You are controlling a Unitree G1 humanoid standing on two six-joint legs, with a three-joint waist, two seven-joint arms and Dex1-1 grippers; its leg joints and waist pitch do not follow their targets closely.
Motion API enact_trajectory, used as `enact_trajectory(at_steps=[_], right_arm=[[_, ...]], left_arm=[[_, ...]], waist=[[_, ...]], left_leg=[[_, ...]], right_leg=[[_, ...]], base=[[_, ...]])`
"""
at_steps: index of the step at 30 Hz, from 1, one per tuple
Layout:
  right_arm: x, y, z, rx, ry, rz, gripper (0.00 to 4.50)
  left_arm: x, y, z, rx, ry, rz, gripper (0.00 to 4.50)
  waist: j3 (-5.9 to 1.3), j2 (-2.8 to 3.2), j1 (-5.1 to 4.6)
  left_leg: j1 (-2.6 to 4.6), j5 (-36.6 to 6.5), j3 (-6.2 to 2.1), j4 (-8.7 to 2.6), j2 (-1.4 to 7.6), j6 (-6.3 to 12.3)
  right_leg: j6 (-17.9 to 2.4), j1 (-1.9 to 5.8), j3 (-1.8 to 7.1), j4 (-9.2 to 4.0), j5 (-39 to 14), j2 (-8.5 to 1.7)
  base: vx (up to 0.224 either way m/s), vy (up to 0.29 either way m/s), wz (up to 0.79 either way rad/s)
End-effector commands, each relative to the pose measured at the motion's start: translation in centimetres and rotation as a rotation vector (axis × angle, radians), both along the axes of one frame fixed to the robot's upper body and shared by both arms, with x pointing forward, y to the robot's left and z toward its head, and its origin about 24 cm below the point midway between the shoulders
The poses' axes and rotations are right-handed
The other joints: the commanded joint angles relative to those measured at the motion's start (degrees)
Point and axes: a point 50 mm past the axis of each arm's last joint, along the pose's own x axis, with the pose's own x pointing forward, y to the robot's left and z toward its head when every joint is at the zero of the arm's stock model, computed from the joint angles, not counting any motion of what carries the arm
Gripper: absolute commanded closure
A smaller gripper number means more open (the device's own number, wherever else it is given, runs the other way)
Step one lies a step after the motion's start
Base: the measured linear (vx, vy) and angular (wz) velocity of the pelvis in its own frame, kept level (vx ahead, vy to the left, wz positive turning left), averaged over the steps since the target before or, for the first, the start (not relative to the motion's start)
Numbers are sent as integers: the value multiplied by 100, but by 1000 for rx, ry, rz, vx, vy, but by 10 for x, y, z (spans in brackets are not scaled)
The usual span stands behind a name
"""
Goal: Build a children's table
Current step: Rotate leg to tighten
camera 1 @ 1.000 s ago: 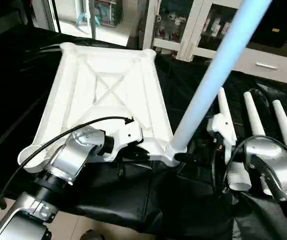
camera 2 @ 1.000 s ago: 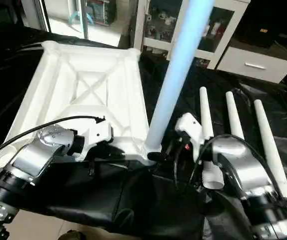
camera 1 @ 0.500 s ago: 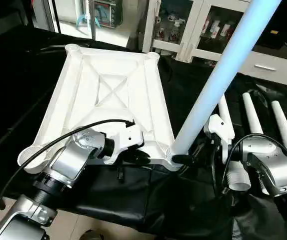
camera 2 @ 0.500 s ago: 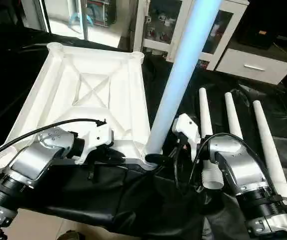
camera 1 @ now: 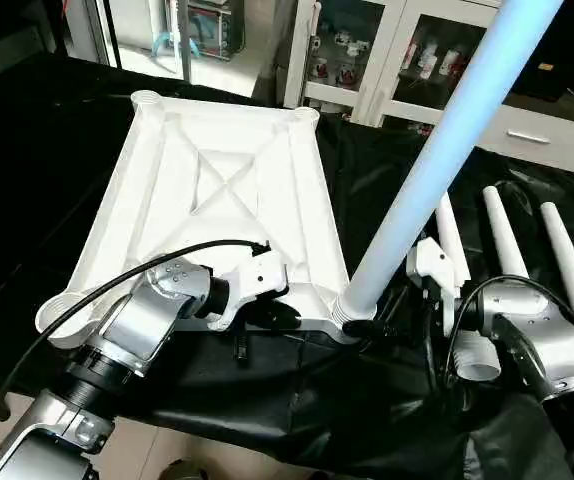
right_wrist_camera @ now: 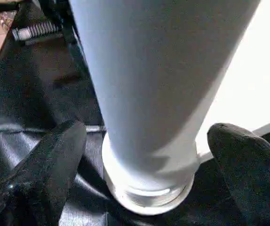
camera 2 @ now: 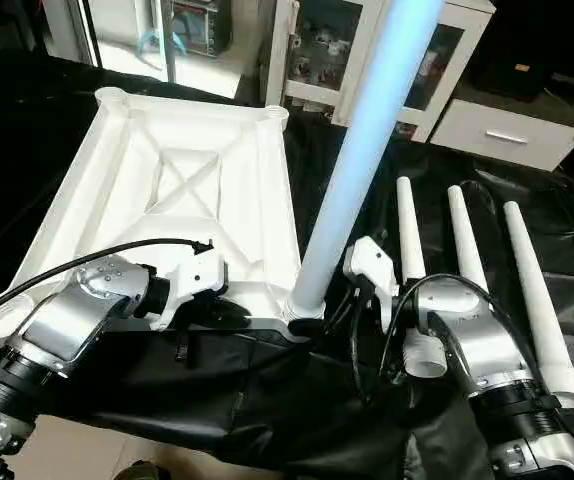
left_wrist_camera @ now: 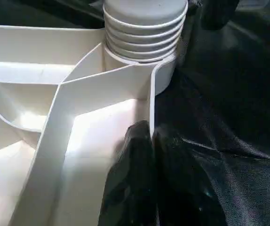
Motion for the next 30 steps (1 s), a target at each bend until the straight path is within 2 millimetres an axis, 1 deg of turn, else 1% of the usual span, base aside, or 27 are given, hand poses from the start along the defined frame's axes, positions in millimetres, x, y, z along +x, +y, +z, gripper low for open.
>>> enact_trajectory(at_steps=[1, 5, 12, 14, 15, 16, 17, 18, 20, 22, 24, 26, 27, 28, 30], right_arm=[[1, -2, 0, -16, -11, -3, 4], [3, 3, -3, -7, -12, -13, 4], [5, 5, -2, 12, -19, -18, 4], [5, 5, -2, 19, -16, -22, 30], [5, 5, -2, 21, -15, -23, 30], [5, 5, -2, 23, -16, -25, 41], [5, 5, -2, 24, -17, -27, 62], [5, 5, -2, 25, -17, -28, 71], [5, 4, -3, 26, -15, -30, 78], [4, 3, -4, 25, -14, -34, 104], [4, 3, -4, 28, -12, -40, 116], [4, 3, -5, 31, -11, -46, 137], [4, 3, -5, 33, -10, -47, 137], [4, 3, -5, 34, -9, -48, 155], [3, 4, -6, 36, -5, -48, 162]], left_arm=[[-13, -9, -16, 36, 76, -72, 450], [-13, -9, -16, 37, 74, -69, 450], [-13, -8, -16, 39, 76, -70, 450], [-13, -8, -16, 39, 77, -71, 450], [-13, -8, -16, 39, 77, -72, 450], [-13, -8, -17, 38, 78, -72, 450], [-14, -8, -17, 38, 78, -72, 450], [-14, -8, -17, 39, 78, -73, 450], [-14, -8, -17, 39, 79, -74, 450], [-14, -8, -17, 39, 79, -75, 450], [-14, -8, -17, 39, 79, -76, 450], [-14, -9, -17, 40, 79, -77, 450], [-14, -9, -17, 40, 79, -78, 450], [-14, -9, -17, 40, 79, -78, 450], [-14, -10, -17, 39, 79, -79, 450]], waist=[[-381, 21, -7], [-377, 23, -13], [-378, 34, -16], [-376, 32, -17], [-379, 34, -15], [-377, 37, -16], [-378, 38, -16], [-379, 36, -17], [-378, 36, -18], [-385, 47, -16], [-387, 50, -20], [-390, 52, -17], [-391, 48, -17], [-395, 53, -16], [-393, 53, -17]], left_leg=[[146, -1682, 11, -386, 19, 121], [136, -1660, 9, -390, 15, 135], [144, -1677, 7, -393, 17, 118], [141, -1699, 7, -396, 17, 117], [145, -1699, 7, -396, 18, 116], [145, -1697, 7, -394, 18, 114], [145, -1701, 6, -395, 19, 112], [145, -1697, 9, -393, 17, 114], [143, -1704, 8, -394, 18, 113], [147, -1691, 6, -392, 18, 110], [148, -1669, 9, -391, 17, 114], [148, -1634, 11, -388, 16, 124], [146, -1628, 11, -386, 16, 124], [147, -1636, 11, -386, 14, 123], [147, -1632, 11, -388, 16, 122]], right_leg=[[-1098, 236, 88, -336, -1491, -34], [-1117, 235, 85, -331, -1458, -28], [-1144, 240, 85, -324, -1385, -24], [-1140, 241, 85, -325, -1412, -27], [-1139, 242, 85, -325, -1416, -28], [-1143, 239, 86, -326, -1407, -28], [-1144, 239, 86, -326, -1406, -28], [-1145, 239, 87, -326, -1399, -26], [-1148, 240, 87, -327, -1405, -28], [-1148, 242, 87, -323, -1391, -29], [-1167, 242, 88, -319, -1326, -24], [-1191, 245, 88, -313, -1267, -23], [-1193, 248, 88, -310, -1258, -24], [-1195, 252, 87, -310, -1264, -23], [-1200, 251, 86, -311, -1253, -24]], base=[[0, 0, 0], [0, 0, 0], [0, 0, 0], [0, 0, 0], [0, 0, 0], [0, 0, 0], [0, 0, 0], [0, 0, 0], [0, 0, 0], [0, 0, 0], [0, 0, 0], [0, 0, 0], [0, 0, 0], [0, 0, 0], [0, 0, 0]])
